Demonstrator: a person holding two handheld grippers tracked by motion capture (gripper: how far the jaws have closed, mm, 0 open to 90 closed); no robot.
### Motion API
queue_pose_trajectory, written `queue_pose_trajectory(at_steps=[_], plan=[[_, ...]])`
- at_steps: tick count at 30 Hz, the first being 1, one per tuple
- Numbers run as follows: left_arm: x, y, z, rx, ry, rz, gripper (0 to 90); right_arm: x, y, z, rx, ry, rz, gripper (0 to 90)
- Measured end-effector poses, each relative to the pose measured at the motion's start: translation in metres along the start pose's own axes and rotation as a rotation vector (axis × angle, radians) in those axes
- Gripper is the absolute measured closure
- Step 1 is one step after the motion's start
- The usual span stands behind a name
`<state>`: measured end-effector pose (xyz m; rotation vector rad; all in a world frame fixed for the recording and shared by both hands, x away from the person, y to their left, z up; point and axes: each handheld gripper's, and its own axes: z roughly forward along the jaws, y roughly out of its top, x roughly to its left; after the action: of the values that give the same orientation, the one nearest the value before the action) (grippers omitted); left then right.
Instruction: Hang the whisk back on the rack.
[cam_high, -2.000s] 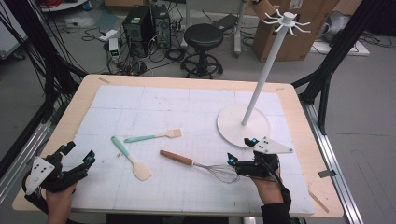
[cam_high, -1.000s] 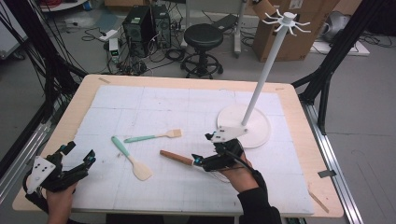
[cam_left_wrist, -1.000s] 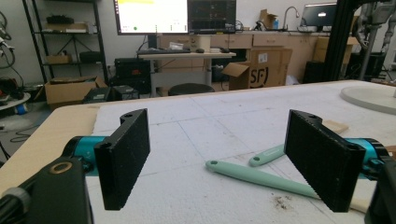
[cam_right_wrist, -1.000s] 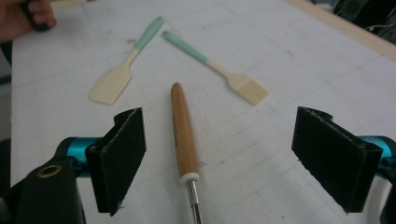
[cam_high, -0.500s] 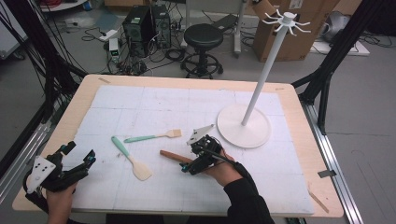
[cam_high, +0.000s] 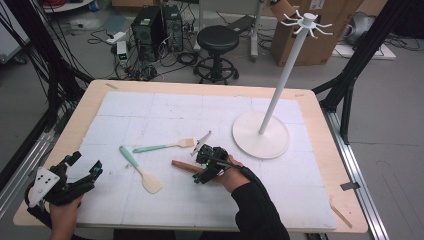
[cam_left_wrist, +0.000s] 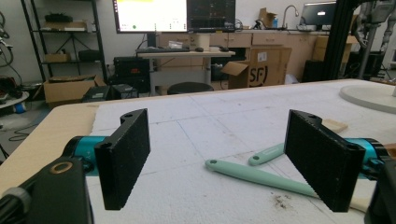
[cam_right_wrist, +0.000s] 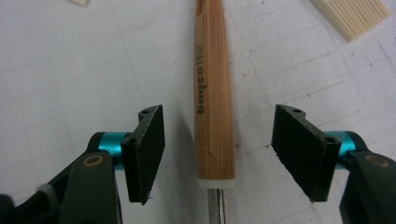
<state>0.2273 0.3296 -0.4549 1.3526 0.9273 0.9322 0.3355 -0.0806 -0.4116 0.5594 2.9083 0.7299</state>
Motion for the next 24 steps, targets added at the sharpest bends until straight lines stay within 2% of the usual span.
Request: queue_pose_trajectory(at_steps=[4,6,8,12,15,24], plan=[[0.0,0.0,0.0,-0.001,-0.001,-0.001,23.3,0.0,0.0049,0.0044,0.039,0.021,-0.023,42.7],[0.0002,0.0,-0.0001,0.0,0.0,0.001,23.3,-0.0001,0.0075,0.007,0.072,0.021,-0.033,50.2],[0.0002,0.0,-0.0002,-0.001,-0.001,0.0,23.3,-0.001,0.009,0.009,0.096,0.025,-0.036,52.9],[0.0002,-0.0001,-0.0002,-0.002,-0.001,0.0,23.3,-0.0034,0.0098,0.0081,0.104,0.029,-0.031,59.5],[0.0002,-0.0001,-0.0004,-0.002,0.0,-0.001,23.3,-0.0056,0.0092,0.0079,0.1,0.042,-0.029,68.1],[0.0003,-0.0001,-0.0007,-0.002,-0.001,0.0,23.4,-0.007,0.0092,0.007,0.108,0.049,0.017,70.7]])
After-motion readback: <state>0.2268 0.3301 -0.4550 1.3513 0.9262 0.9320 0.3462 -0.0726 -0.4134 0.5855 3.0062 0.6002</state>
